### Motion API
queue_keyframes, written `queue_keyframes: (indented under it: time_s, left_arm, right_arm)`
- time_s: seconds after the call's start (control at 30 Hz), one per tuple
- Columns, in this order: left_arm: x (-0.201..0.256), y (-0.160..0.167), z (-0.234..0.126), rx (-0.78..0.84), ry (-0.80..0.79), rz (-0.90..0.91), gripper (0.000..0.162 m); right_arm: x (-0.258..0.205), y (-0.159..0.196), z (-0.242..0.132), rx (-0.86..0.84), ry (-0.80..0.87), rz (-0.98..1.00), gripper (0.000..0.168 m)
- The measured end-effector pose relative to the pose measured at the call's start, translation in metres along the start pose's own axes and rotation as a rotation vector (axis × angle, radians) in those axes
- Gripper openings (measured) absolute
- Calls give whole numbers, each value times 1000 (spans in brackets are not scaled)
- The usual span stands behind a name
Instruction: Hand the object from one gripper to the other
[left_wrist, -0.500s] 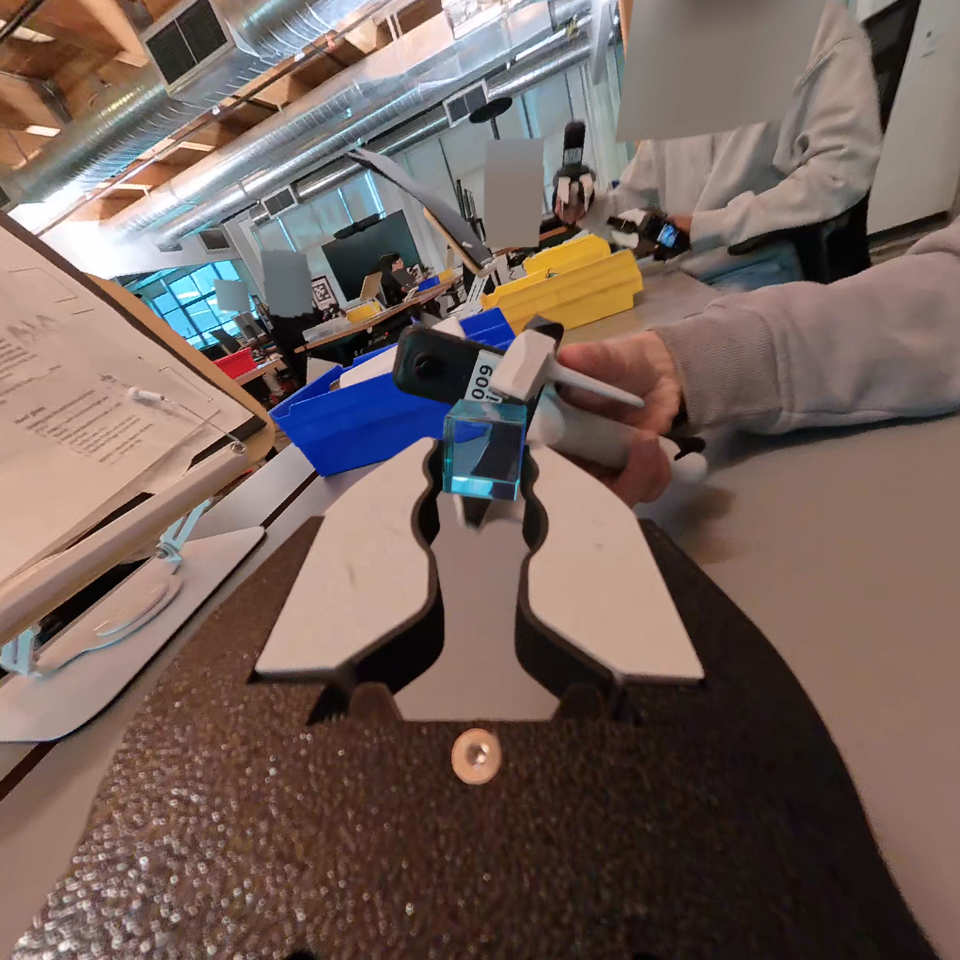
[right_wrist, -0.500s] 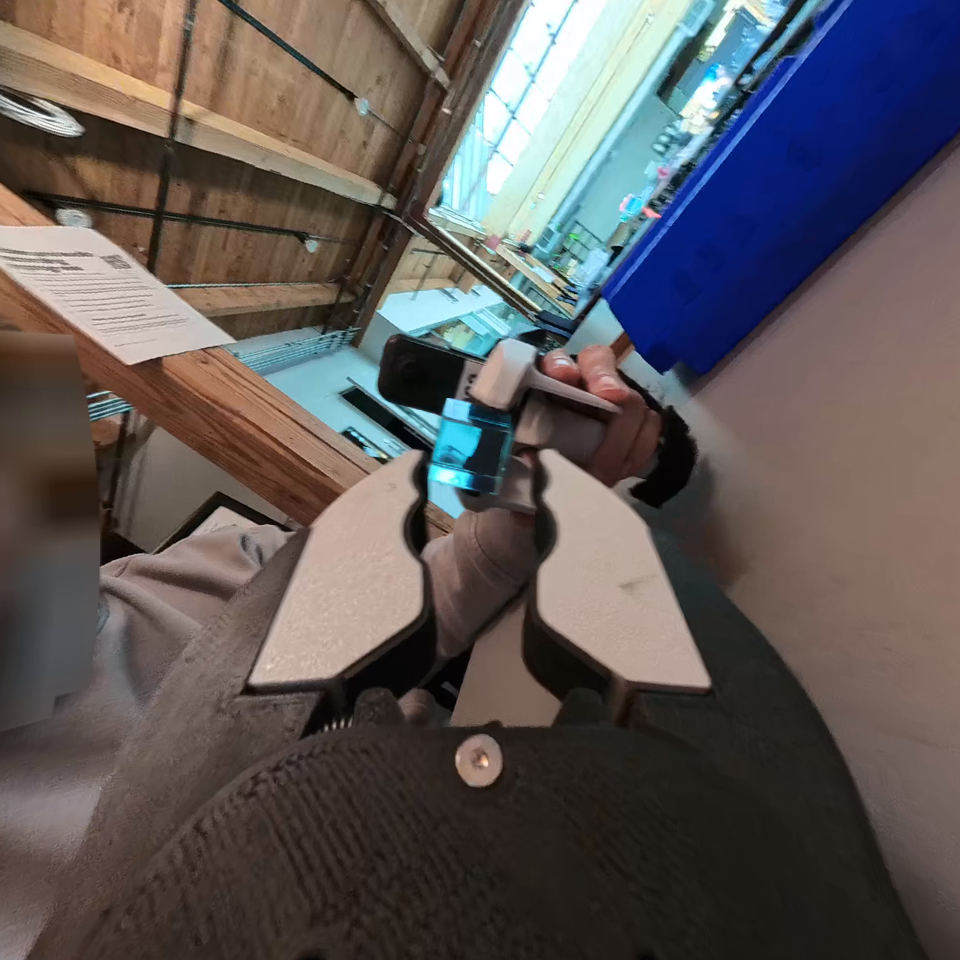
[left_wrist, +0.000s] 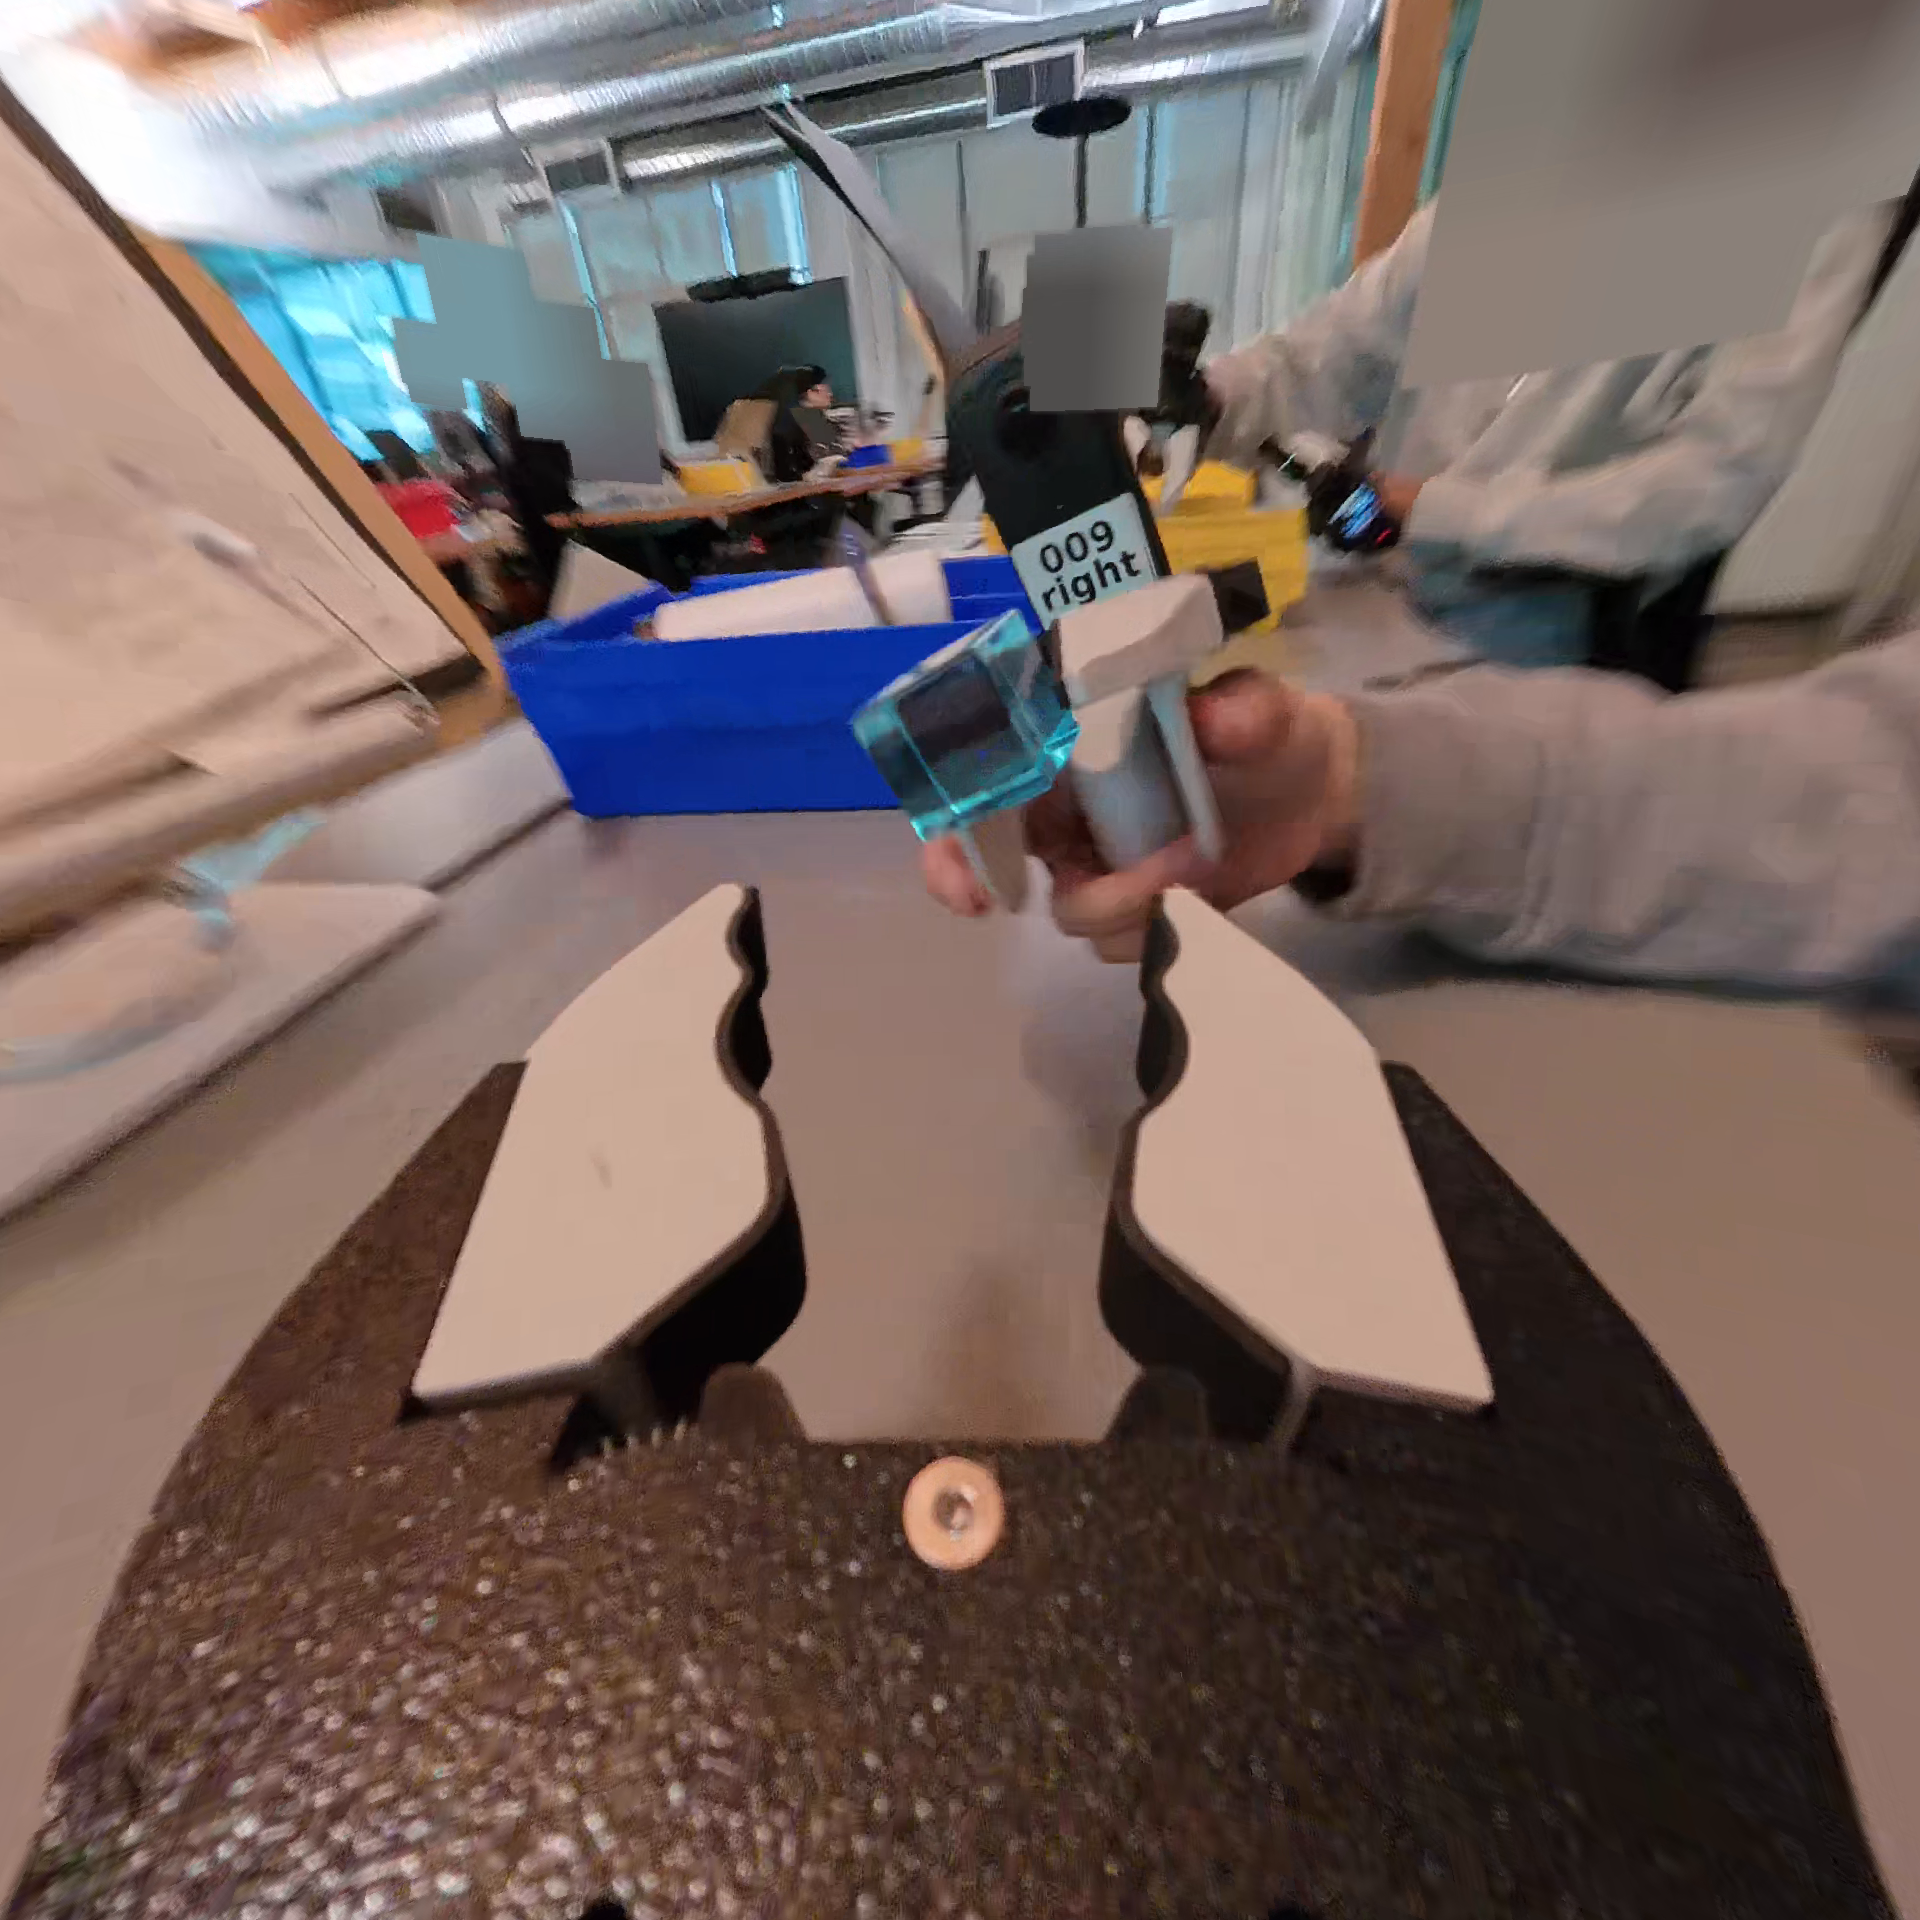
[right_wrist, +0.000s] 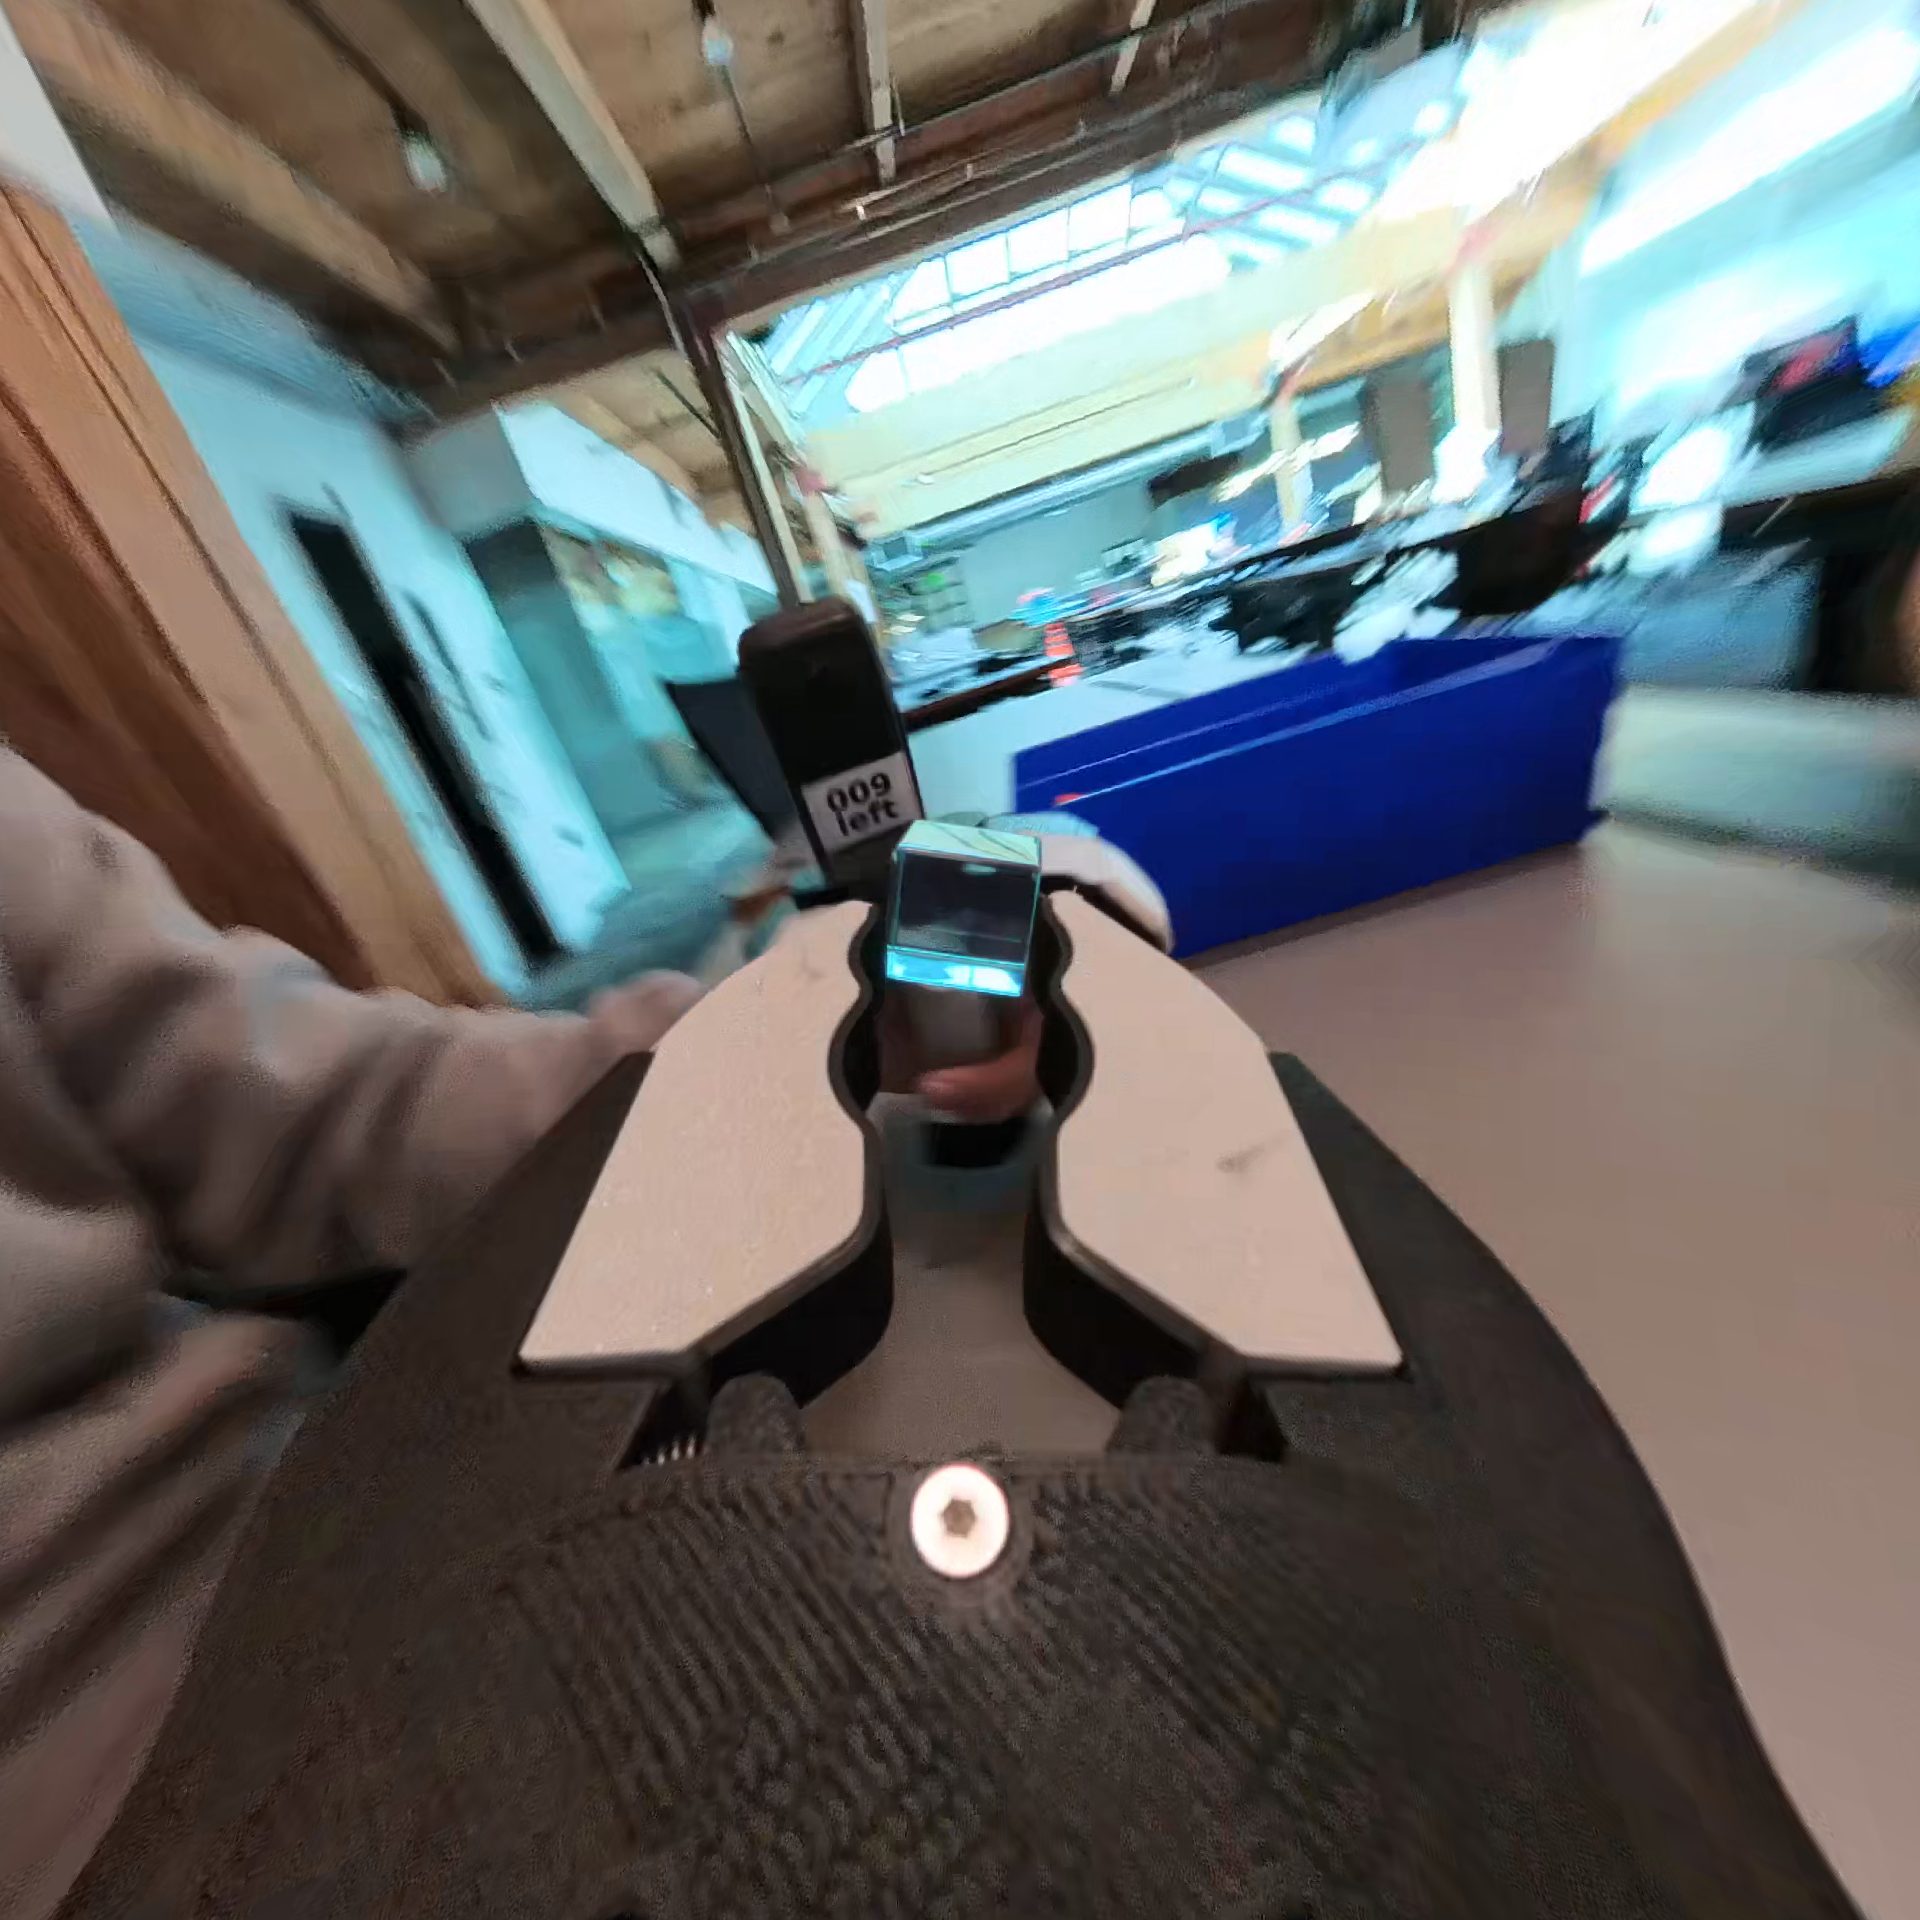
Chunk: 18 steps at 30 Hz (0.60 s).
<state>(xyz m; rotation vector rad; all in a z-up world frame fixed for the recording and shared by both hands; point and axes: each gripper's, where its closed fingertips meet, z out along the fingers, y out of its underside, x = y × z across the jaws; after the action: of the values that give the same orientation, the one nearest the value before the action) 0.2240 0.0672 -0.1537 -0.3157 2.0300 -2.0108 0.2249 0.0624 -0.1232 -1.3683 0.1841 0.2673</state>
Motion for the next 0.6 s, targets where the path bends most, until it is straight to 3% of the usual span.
queue_keyframes:
  time_s: [0.07,0.17,0.3,0.43,0.6]
  left_arm:
    - [10,-7,-1,36,144,-270,77]
    - [16,-12,-5,68,331,-626,53]
    - [28,-11,-8,42,508,-891,32]
    - [42,3,-6,-72,564,-915,28]
    - [36,8,-3,-61,493,-823,28]
  right_arm:
    - [-3,-3,-5,-23,54,-304,27]
    - [-11,9,-5,-131,66,-646,27]
    - [-18,29,1,-231,27,-825,27]
    - [-16,38,3,-287,32,-930,27]
    - [-8,41,2,-322,87,-959,26]
